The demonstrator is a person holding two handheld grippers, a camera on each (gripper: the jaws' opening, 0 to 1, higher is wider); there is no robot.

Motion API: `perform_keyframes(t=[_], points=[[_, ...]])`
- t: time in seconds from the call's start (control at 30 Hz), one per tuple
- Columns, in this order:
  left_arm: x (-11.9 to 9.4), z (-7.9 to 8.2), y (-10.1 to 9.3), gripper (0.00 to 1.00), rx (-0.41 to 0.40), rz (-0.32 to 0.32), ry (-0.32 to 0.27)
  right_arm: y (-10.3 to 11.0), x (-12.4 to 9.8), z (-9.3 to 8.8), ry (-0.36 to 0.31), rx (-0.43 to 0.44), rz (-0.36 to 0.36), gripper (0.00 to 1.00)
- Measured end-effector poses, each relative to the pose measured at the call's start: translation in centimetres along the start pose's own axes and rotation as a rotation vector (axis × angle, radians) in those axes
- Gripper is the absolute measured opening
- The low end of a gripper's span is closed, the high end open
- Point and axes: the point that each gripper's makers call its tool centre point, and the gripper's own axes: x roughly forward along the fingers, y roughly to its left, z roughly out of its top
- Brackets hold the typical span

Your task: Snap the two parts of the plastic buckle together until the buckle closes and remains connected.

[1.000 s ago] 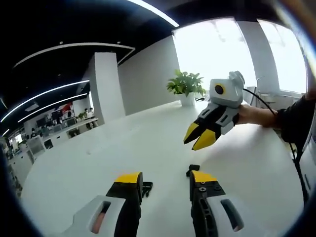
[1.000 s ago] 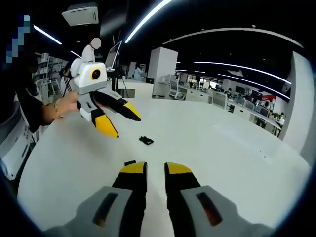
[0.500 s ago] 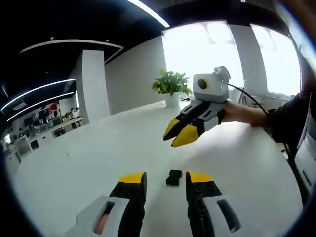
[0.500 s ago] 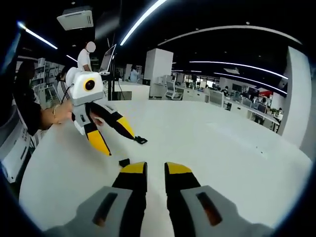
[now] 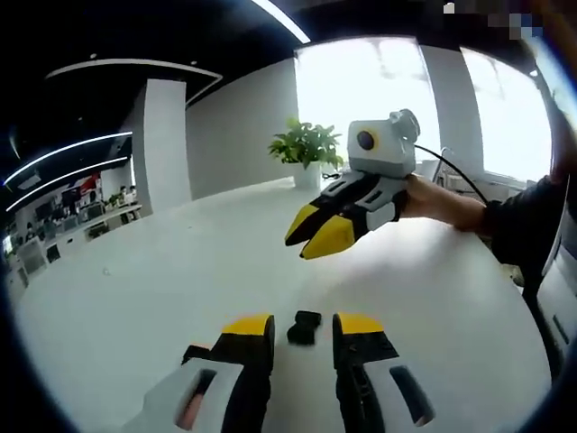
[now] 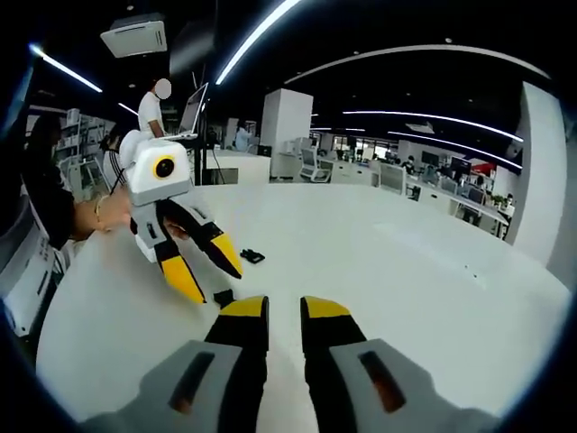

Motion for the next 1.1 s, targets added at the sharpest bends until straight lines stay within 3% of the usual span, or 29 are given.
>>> perform_keyframes(t=[0.6, 1.1], points=[[0.7, -1.1, -0.2, 0.19, -0.041, -0.016, 0.047, 0.4, -0.1, 0.3, -0.009, 0.010, 0.014, 0.14], [0.6, -1.2, 0.1, 0.13, -0.095, -0.019, 0.038, 0.6, 0.0, 0.4, -0.011, 0.012, 0.015, 0.14]])
